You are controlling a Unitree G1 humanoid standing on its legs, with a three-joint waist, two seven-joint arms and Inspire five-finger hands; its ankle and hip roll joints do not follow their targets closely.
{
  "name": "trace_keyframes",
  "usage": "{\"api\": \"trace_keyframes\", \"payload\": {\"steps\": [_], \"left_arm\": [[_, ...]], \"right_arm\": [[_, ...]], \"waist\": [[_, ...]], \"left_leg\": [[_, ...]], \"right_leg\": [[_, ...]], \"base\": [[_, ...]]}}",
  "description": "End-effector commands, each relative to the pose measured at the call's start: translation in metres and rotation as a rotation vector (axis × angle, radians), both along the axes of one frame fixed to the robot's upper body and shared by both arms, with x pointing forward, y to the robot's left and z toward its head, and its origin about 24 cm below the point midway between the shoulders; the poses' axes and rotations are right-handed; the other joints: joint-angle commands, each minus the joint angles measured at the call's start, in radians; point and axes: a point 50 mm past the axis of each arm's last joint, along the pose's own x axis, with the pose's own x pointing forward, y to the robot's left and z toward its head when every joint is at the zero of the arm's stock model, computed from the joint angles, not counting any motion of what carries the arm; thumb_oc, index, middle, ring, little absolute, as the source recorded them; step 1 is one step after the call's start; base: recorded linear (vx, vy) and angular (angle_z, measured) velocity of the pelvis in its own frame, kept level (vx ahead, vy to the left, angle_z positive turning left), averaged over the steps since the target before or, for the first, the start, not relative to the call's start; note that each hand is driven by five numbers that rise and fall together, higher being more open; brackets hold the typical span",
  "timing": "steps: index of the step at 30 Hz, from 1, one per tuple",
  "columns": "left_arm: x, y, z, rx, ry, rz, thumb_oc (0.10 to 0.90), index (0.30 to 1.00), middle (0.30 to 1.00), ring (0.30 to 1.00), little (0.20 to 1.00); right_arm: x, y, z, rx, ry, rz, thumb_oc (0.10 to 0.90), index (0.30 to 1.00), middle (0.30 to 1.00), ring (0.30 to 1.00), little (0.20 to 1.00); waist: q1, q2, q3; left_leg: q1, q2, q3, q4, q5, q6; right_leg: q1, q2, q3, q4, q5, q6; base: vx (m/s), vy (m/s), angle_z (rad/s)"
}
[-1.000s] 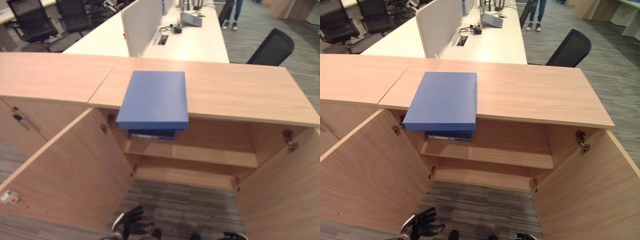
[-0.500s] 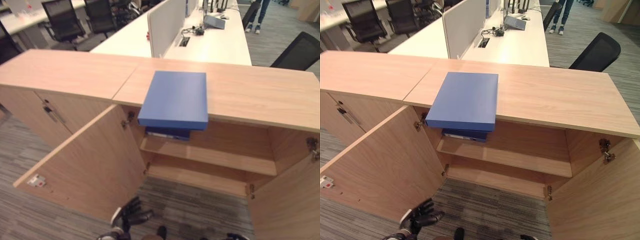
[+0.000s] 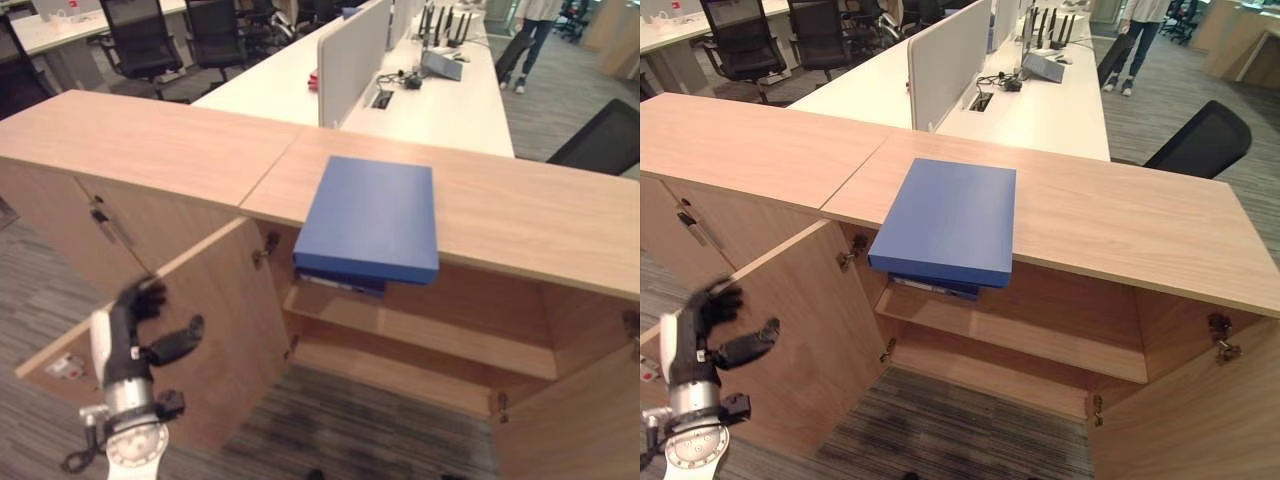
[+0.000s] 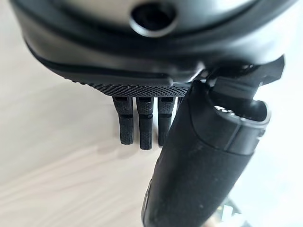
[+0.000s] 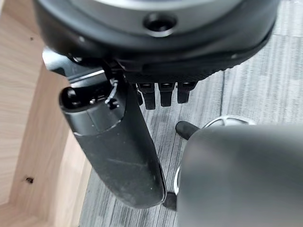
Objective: Put the empty folder in the office cabinet
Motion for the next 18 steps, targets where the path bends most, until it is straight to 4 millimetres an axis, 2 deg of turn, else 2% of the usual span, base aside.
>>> {"api": "trace_keyframes", "payload": {"steps": [1, 4, 5, 8, 11, 12, 18], "left_arm": [[0.026, -0.036, 0.111, 0.438, -0.487, -0.174, 0.8, 0.9, 0.9, 0.9, 0.9], [0.03, -0.056, 0.13, 0.546, -0.552, -0.28, 0.8, 0.9, 0.9, 0.9, 0.9], [0.031, -0.056, 0.13, 0.547, -0.552, -0.281, 0.8, 0.9, 0.9, 0.9, 0.9], [0.03, -0.085, 0.15, 0.625, -0.646, -0.434, 0.8, 0.9, 0.9, 0.9, 0.9], [0.029, -0.097, 0.156, 0.642, -0.673, -0.51, 0.8, 0.9, 0.9, 0.9, 0.9], [0.028, -0.108, 0.161, 0.645, -0.698, -0.573, 0.8, 0.9, 0.9, 0.9, 0.9], [0.031, -0.127, 0.168, 0.644, -0.721, -0.699, 0.8, 0.9, 0.9, 0.9, 0.9]], "right_arm": [[0.016, 0.009, 0.001, -0.029, -0.009, 0.099, 0.8, 0.9, 0.9, 0.9, 0.9], [0.015, 0.007, 0.001, -0.036, 0.003, 0.129, 0.8, 0.9, 0.9, 0.9, 0.9], [0.016, 0.008, 0.001, -0.035, 0.002, 0.128, 0.8, 0.9, 0.9, 0.9, 0.9], [0.012, 0.006, 0.0, -0.045, 0.022, 0.158, 0.8, 0.9, 0.9, 0.9, 0.9], [0.009, 0.004, 0.0, -0.048, 0.03, 0.163, 0.8, 0.9, 0.9, 0.9, 0.9], [0.007, 0.002, 0.0, -0.052, 0.041, 0.167, 0.8, 0.9, 0.9, 0.9, 0.9], [0.003, -0.001, -0.001, -0.061, 0.06, 0.174, 0.8, 0.9, 0.9, 0.9, 0.9]], "waist": [[-0.024, -0.026, -0.043], [-0.043, -0.021, -0.054], [-0.042, -0.022, -0.053], [-0.071, -0.015, -0.065], [-0.079, -0.013, -0.07], [-0.093, -0.01, -0.074], [-0.109, -0.005, -0.081]], "left_leg": [[-0.003, 0.008, 0.009, -0.008, -0.071, -0.036], [0.005, 0.008, 0.018, -0.008, -0.079, -0.035], [0.006, 0.008, 0.018, -0.008, -0.08, -0.034], [0.017, 0.009, 0.03, -0.008, -0.087, -0.032], [0.023, 0.008, 0.034, -0.008, -0.092, -0.03], [0.028, 0.007, 0.038, -0.008, -0.095, -0.028], [0.037, 0.005, 0.046, -0.008, -0.101, -0.025]], "right_leg": [[0.011, -0.007, 0.026, 0.007, -0.032, 0.04], [0.013, -0.008, 0.035, 0.007, -0.031, 0.043], [0.013, -0.008, 0.035, 0.007, -0.031, 0.044], [0.015, -0.01, 0.049, 0.007, -0.03, 0.048], [0.017, -0.009, 0.056, 0.007, -0.03, 0.049], [0.017, -0.009, 0.062, 0.007, -0.03, 0.05], [0.021, -0.009, 0.072, 0.007, -0.031, 0.053]], "base": [[0.04, 0.029, -0.16], [0.03, 0.023, -0.2], [0.02, 0.014, -0.11], [0.03, 0.025, -0.13], [0.02, 0.012, -0.11], [0.02, 0.014, -0.13], [0.01, 0.009, -0.07]]}}
